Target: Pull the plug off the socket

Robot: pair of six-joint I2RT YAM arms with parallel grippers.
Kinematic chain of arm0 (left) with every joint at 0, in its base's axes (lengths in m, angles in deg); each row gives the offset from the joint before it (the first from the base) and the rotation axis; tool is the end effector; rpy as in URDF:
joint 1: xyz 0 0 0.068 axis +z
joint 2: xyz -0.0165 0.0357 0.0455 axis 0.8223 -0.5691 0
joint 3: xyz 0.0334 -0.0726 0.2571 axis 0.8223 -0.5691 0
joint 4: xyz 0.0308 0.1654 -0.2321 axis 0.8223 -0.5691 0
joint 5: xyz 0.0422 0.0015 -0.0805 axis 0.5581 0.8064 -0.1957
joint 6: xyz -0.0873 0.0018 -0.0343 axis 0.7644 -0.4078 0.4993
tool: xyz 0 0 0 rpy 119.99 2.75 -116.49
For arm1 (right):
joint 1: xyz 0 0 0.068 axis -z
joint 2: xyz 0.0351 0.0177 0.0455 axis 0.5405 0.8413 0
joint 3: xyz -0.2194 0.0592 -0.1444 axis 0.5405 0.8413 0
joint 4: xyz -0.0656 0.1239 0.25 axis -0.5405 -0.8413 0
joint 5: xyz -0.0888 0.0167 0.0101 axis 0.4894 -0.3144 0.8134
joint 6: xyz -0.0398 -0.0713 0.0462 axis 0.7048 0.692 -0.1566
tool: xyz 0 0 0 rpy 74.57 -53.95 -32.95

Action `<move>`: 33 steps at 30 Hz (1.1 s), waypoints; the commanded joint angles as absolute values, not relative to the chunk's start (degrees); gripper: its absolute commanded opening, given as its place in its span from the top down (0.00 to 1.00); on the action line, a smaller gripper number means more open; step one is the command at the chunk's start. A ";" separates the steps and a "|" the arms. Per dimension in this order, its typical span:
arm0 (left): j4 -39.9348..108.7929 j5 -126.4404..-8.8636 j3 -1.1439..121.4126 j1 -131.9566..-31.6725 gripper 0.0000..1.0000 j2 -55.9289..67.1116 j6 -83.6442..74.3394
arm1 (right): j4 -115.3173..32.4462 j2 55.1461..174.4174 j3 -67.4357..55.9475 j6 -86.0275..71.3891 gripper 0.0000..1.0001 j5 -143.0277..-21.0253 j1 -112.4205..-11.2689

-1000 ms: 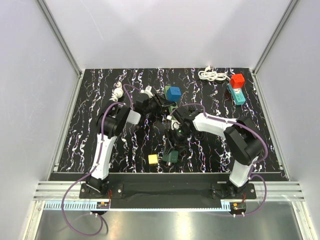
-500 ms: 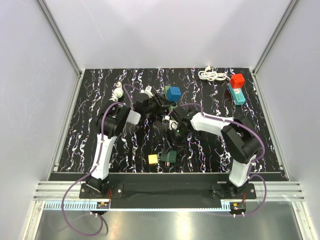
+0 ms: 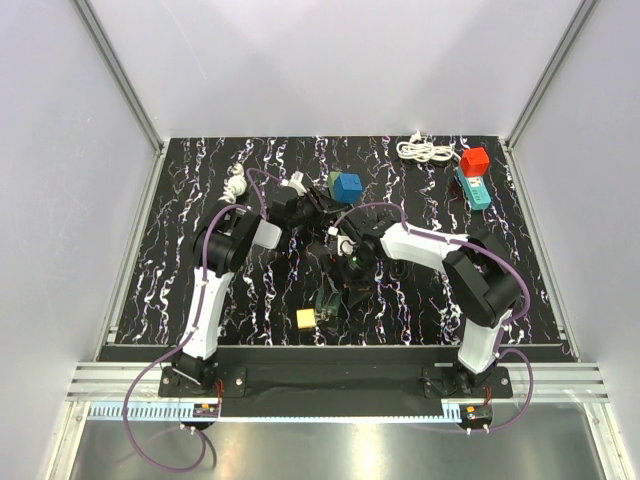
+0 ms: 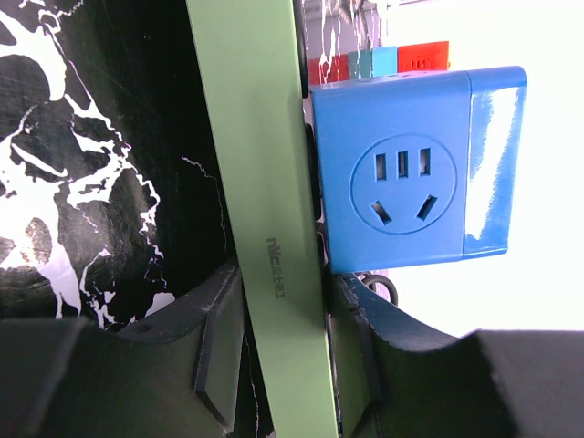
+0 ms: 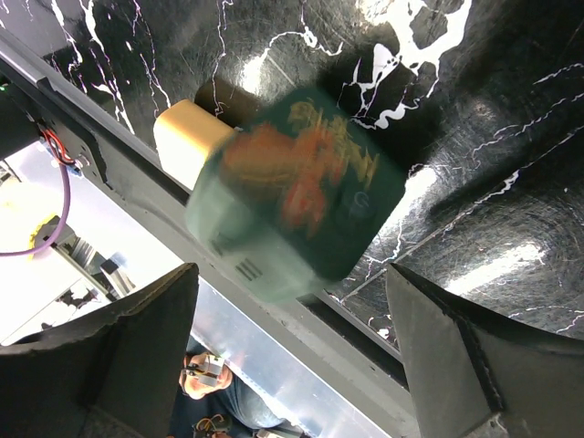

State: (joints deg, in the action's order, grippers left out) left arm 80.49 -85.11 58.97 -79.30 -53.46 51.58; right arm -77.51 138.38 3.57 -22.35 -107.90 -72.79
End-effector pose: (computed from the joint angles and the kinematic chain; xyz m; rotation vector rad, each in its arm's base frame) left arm 0.4623 -0.2458 0.0433 -0.4384 2.0581 -1.4656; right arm 0.2559 0.2762 0.1041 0.5741 -2.8538 -0.9477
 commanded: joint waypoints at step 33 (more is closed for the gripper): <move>86.89 -86.55 57.75 -77.90 0.59 -55.50 49.95 | -73.36 148.82 -32.49 -21.33 0.00 -77.02 -57.59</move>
State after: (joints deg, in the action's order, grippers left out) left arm 82.45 -85.80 58.88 -79.04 -54.02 52.23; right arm -74.79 145.29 -28.28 -22.07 -76.87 -58.19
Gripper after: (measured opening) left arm 0.417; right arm 0.994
